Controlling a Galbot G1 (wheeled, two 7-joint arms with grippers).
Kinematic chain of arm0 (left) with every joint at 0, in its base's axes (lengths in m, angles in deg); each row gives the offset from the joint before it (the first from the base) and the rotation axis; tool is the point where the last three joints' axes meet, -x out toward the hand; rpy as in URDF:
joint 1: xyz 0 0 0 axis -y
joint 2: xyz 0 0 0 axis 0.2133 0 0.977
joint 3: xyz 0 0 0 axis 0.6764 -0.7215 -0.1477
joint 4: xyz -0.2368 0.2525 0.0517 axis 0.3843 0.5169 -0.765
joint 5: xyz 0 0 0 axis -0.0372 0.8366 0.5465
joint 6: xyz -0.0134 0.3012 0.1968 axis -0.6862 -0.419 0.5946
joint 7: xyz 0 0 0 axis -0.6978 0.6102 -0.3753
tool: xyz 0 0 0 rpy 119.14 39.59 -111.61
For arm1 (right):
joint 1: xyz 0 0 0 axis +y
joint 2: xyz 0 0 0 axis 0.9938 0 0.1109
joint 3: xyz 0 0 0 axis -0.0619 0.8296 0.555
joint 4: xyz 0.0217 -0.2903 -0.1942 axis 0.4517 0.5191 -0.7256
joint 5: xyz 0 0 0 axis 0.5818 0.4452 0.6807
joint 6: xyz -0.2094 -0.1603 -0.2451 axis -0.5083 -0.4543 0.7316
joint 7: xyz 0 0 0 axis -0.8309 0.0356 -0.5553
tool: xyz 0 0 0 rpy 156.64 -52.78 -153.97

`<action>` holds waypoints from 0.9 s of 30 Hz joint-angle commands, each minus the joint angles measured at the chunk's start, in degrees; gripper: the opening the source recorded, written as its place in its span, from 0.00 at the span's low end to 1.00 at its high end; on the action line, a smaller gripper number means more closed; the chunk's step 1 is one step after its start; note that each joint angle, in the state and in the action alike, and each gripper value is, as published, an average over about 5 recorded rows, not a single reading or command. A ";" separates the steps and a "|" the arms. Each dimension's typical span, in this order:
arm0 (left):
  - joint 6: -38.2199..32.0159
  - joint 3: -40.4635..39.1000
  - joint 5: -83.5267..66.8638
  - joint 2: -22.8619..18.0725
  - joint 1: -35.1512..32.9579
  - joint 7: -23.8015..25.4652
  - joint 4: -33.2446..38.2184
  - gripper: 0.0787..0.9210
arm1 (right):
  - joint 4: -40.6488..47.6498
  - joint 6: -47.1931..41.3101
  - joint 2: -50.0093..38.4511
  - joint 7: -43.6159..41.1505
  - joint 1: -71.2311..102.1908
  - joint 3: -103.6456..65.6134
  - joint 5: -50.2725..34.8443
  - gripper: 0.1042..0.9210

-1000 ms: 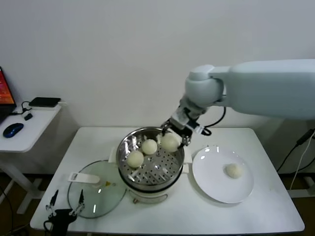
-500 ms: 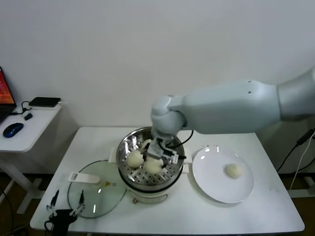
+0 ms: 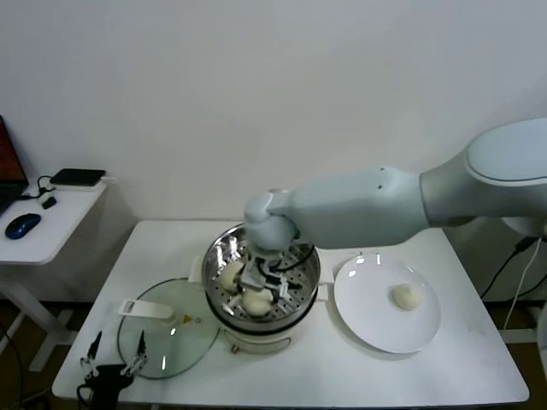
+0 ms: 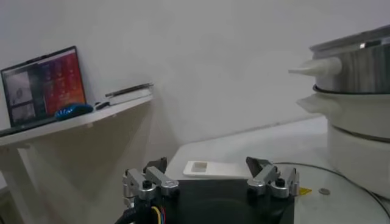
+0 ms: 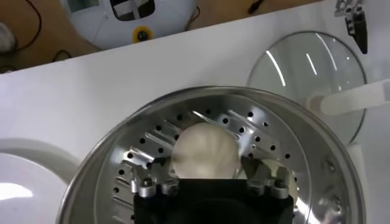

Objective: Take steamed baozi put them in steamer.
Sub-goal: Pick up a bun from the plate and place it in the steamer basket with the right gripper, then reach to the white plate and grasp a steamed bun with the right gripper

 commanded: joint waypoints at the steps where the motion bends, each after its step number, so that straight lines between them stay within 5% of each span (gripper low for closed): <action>1: 0.09 0.13 -0.03 -2.72 -0.41 0.03 0.33 0.88 | 1.27 0.74 -1.35 -5.94 -6.03 1.03 -10.59 0.87; 13: 0.02 -0.32 0.29 -2.75 -0.70 0.02 0.30 0.88 | 11.96 -5.78 -16.38 -19.82 -21.06 13.28 -32.60 0.88; 27: -0.04 -0.07 0.43 -2.80 -0.20 -0.06 -0.60 0.88 | 17.88 -5.46 -35.30 -14.16 -3.51 10.25 -11.62 0.88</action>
